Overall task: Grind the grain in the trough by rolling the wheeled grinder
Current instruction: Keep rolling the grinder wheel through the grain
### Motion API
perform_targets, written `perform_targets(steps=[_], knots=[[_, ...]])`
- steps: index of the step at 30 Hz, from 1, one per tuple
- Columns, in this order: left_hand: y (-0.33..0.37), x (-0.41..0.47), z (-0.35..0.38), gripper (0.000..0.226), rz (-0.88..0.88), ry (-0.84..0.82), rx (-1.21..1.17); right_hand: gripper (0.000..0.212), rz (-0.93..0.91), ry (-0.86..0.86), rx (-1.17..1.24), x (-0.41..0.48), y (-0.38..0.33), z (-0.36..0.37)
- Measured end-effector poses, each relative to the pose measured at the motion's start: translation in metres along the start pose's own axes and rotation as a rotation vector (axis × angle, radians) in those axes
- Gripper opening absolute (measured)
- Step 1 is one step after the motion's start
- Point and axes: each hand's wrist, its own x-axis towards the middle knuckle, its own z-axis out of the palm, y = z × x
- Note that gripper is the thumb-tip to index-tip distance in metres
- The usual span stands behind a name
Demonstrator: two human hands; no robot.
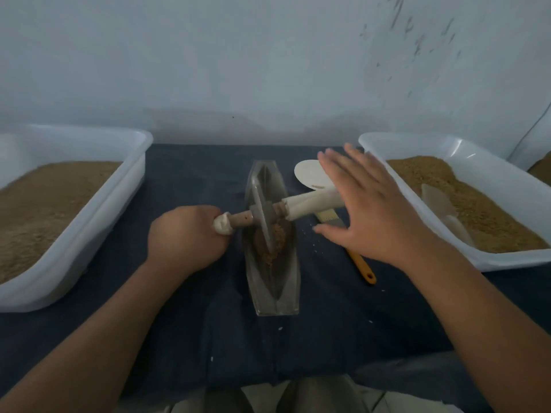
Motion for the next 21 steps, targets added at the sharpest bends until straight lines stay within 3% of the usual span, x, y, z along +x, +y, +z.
perform_targets(steps=[4, 9, 15, 21], knots=[[-0.002, 0.014, -0.014, 0.034, 0.182, -0.062, 0.141, 0.086, 0.050, -0.275, -0.040, 0.016, -0.007, 0.016], [-0.006, 0.019, -0.017, 0.030, 0.304, -0.077, 0.265, 0.039, 0.125, -0.235, -0.078, -0.002, -0.008, 0.042], [0.016, 0.068, -0.016, 0.022, 0.155, -0.222, 0.290, 0.026, 0.279, -0.264, -0.119, 0.056, -0.003, 0.065], [0.012, 0.057, -0.013, 0.022, 0.118, -0.290, 0.232, 0.015, 0.090, -0.236, -0.096, 0.065, -0.001, 0.054]])
